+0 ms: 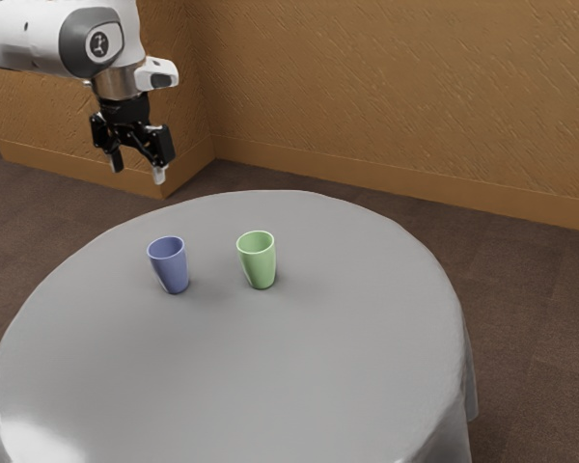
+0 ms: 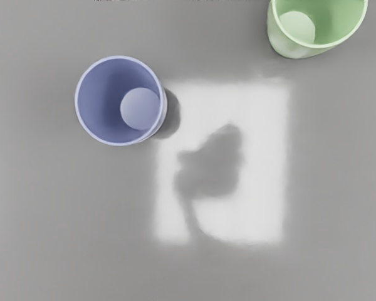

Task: Place the left cup onto the right cup

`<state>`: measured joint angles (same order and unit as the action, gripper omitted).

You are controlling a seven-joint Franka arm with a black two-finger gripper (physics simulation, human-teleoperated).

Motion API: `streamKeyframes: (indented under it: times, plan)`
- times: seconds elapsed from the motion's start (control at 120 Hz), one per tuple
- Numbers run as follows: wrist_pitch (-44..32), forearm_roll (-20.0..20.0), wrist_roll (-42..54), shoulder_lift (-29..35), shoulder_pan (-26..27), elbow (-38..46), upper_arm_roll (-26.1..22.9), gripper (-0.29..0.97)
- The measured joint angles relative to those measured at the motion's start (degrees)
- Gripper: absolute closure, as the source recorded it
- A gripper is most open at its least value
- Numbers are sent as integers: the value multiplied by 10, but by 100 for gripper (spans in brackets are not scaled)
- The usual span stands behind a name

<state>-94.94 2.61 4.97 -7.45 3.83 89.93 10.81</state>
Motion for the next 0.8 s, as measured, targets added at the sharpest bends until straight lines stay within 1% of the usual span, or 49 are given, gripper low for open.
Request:
streamKeyframes:
  times: [0.458,0.8]
  plan:
    - [-41,-7,-1,-51,-31,-1,0,0]
    - [-64,-12,-10,-75,-52,-1,0,0]
